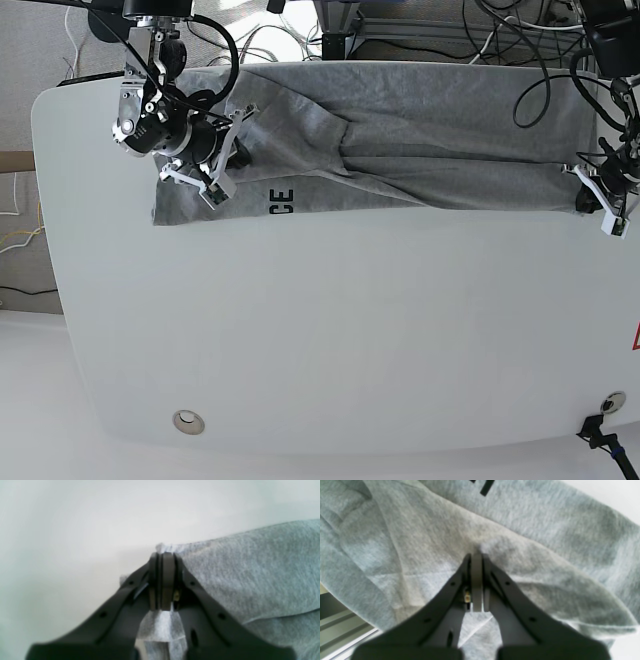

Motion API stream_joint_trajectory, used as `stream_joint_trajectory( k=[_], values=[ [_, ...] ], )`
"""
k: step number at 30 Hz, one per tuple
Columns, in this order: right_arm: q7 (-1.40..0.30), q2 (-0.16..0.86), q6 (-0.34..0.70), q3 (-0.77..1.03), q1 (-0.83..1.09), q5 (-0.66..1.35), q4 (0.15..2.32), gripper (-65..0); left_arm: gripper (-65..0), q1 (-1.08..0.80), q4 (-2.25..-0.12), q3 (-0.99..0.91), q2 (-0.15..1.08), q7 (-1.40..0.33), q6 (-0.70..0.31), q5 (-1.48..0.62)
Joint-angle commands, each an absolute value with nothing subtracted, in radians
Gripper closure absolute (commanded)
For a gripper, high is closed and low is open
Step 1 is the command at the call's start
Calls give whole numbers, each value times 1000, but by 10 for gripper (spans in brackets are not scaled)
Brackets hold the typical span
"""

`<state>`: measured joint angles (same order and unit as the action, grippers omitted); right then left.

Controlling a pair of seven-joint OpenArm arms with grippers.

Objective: Fold the T-shirt properly
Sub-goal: 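Pull the shirt's side edges apart with both grippers to flatten it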

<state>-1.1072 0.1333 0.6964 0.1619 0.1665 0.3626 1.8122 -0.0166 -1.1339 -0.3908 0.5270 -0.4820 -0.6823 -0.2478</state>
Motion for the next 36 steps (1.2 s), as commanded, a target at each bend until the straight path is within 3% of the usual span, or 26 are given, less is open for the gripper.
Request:
stream_joint_trajectory(
  k=[1, 7, 19, 36],
  values=[
    [-1092, 139, 698, 165, 154, 375, 1831, 0, 0, 2, -1164, -401, 555, -464, -682, -263],
    [-1092, 139, 698, 165, 154, 374, 1831, 0, 0, -28, -1320, -410, 555, -472, -684, -263],
    [-1092, 139, 698, 165, 156, 369, 1831, 0, 0, -298, -1606, -483, 555, -473, -684, -263],
    [-1092, 137, 698, 165, 157, 375, 1831, 0, 0, -389, -1550, -549, 582, -473, -684, -255]
  ],
)
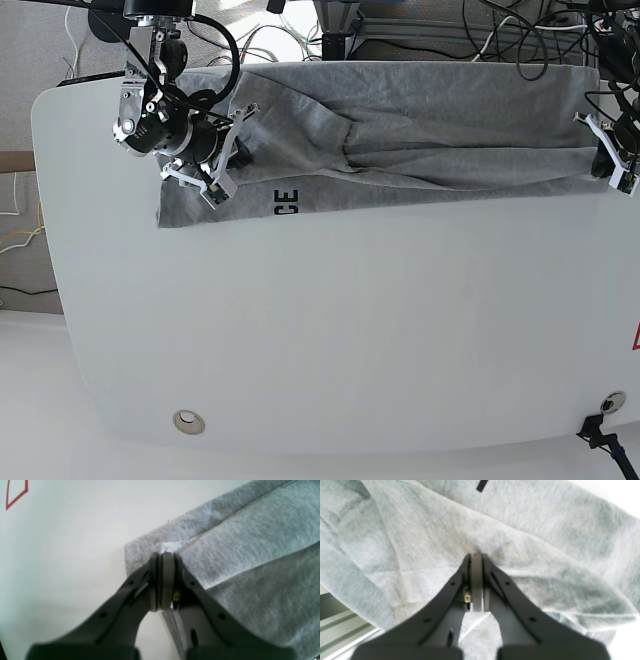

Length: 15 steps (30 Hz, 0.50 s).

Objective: Fold the T-shirt properly
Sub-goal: 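Pull the shirt's side edges apart with both grippers to flatten it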

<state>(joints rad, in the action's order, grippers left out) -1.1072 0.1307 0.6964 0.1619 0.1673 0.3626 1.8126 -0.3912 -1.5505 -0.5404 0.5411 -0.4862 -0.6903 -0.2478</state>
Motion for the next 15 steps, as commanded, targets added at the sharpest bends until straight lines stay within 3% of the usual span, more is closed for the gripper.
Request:
stream_joint_trajectory(
  k=[1, 14, 15],
  values=[
    [-1092, 137, 698, 165, 157, 375, 1831, 0, 0, -389, -1535, -547, 585, -473, -684, -255],
    [-1092, 137, 698, 165, 159, 375, 1831, 0, 0, -383, -1455, -455, 641, -473, -684, -255],
    [-1092, 137, 698, 165, 159, 375, 1831, 0, -42, -383, -1455, -455, 641, -473, -684, -255]
  ],
)
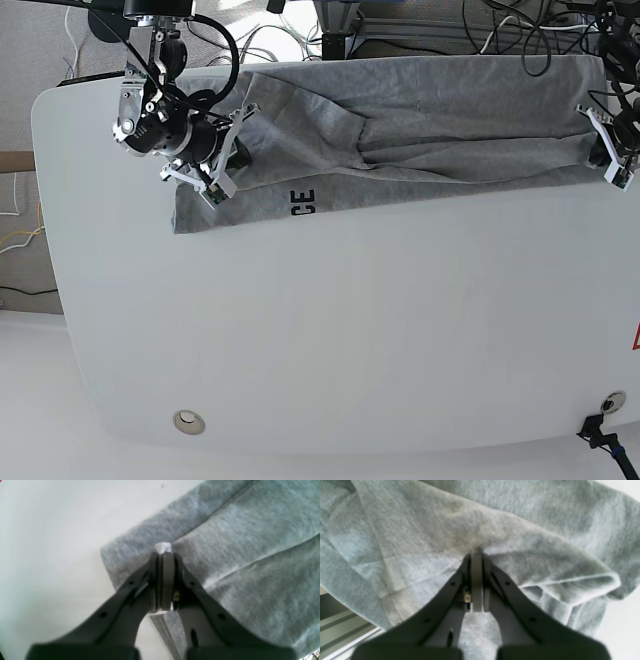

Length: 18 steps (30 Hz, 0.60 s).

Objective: Fold the T-shirt properly
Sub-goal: 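Pull the shirt's side edges apart with both grippers to flatten it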

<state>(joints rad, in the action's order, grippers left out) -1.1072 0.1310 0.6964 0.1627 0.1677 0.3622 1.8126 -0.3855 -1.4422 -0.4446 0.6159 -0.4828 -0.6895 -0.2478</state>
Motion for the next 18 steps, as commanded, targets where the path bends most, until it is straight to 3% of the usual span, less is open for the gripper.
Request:
stream_joint_trajectory(
  k=[1, 5, 7, 12, 18],
  values=[
    [-1092, 139, 698, 165, 159, 375, 1831, 0, -131, -383, -1455, -455, 641, -473, -684, -255],
    [-1093, 140, 698, 165, 159, 375, 1836, 0, -504, -383, -1457, -456, 642, -473, -682, -255],
    [-1095, 139, 698, 165, 157, 377, 1847, 0, -609, -381, -1458, -458, 654, -479, -682, -255],
    [-1096, 139, 698, 165, 150, 478, 1919, 0, -616, -381, -1566, -530, 661, -483, -684, -265],
    [-1096, 117, 698, 159, 173, 590, 1897, 0, -616, -400, -1693, -562, 581, -501, -690, -265]
  ],
)
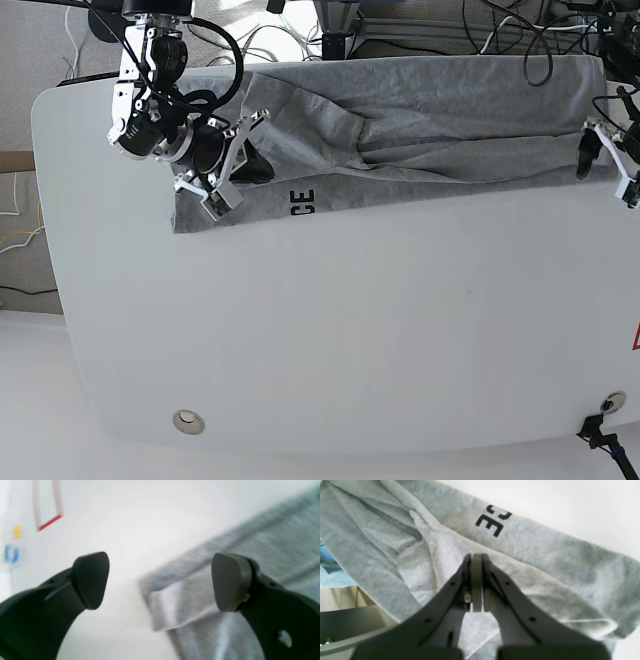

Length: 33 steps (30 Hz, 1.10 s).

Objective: Fold the T-shirt properly
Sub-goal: 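Pull the shirt's side edges apart with both grippers to flatten it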

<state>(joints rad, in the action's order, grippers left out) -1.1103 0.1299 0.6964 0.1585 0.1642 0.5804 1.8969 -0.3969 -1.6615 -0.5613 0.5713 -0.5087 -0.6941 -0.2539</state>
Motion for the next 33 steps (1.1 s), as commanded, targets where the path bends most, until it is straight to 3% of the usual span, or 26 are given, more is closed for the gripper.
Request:
stream_joint_trajectory(
  k=[1, 12, 25, 33],
  values=[
    [-1096, 108, 698, 159, 186, 587, 1883, 0, -616, -407, -1701, -559, 564, -524, -698, -265],
    [-1078, 120, 698, 163, 228, 587, 1696, 0, -616, -486, -1681, -509, 435, -625, -698, -240],
    [-984, 156, 698, 165, 176, 484, 1610, 0, -616, -272, -1443, -363, 464, -621, -698, -145],
    [-977, 177, 698, 165, 130, 484, 1554, 0, -616, -232, -1455, -357, 484, -622, -698, -150]
  ],
)
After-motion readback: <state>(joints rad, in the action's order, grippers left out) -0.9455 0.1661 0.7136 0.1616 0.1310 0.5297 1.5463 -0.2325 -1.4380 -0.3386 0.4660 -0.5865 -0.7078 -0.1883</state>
